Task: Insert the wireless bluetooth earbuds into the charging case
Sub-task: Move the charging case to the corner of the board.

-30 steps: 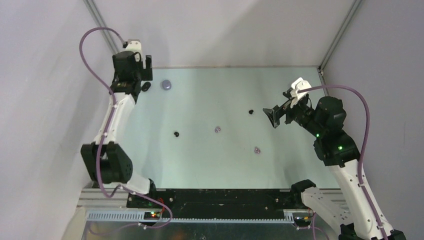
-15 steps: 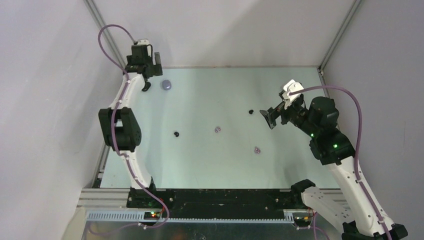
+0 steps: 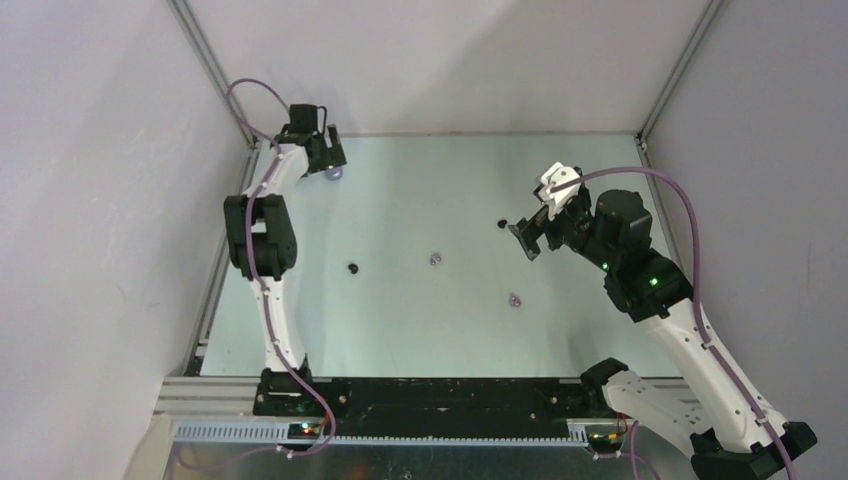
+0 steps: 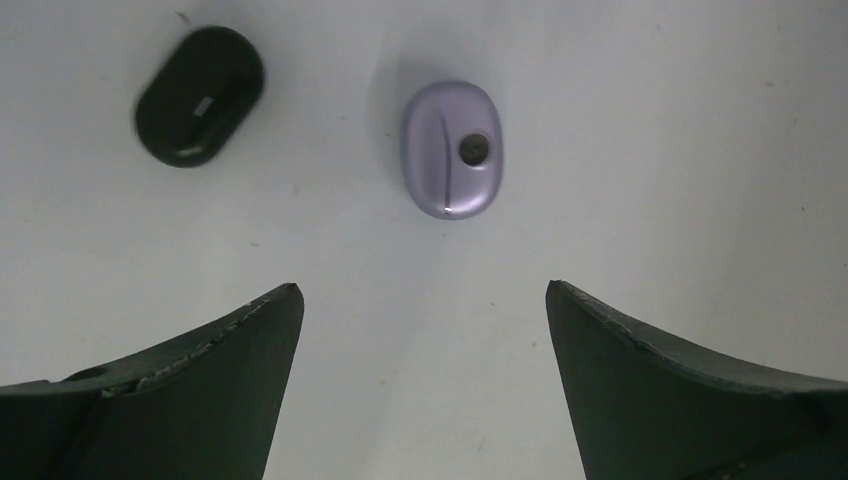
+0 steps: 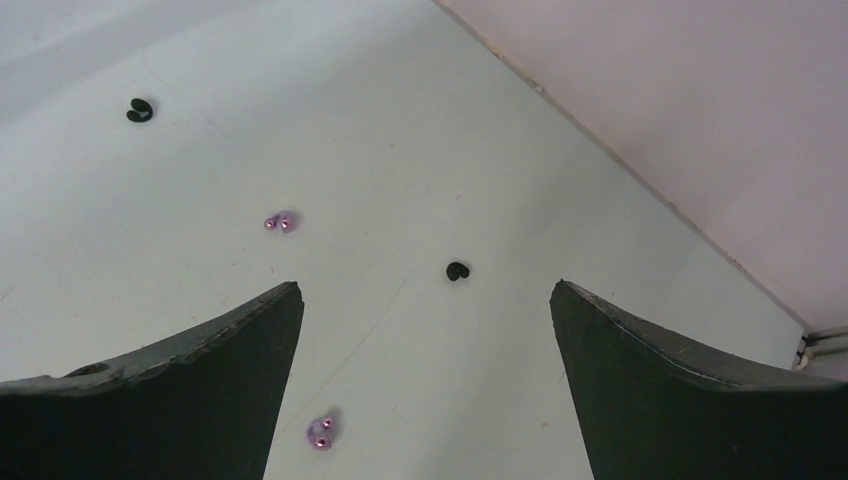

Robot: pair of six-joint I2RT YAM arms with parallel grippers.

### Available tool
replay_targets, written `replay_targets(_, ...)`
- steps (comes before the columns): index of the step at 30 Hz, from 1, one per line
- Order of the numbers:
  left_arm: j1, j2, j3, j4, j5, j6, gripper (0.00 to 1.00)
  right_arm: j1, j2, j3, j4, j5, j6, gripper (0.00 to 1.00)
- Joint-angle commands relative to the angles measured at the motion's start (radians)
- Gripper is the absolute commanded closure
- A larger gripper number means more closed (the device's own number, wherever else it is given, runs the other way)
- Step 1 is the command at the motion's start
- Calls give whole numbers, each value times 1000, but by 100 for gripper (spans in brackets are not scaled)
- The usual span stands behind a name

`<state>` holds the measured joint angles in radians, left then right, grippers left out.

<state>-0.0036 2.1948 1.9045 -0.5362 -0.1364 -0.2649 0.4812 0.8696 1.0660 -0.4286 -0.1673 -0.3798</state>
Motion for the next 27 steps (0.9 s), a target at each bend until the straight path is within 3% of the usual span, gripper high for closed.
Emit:
replay_targets(1, -47, 31, 73, 2, -15, -52, 1, 4, -1, 4, 34, 31, -12, 0)
replay_targets(11, -48, 150, 240, -68, 1, -117, 1, -15, 11, 4, 34, 23, 2, 0)
replay_targets(16, -39, 82, 243, -15, -69, -61, 1, -37, 11, 5, 25, 1, 8, 0)
replay_targets(22, 53, 91, 376, -70, -108, 0, 1, -34, 21, 4, 26, 1, 7, 0)
replay_targets(27, 132, 148, 437, -120, -44, 4, 1, -23, 31, 5, 25, 7, 3, 0)
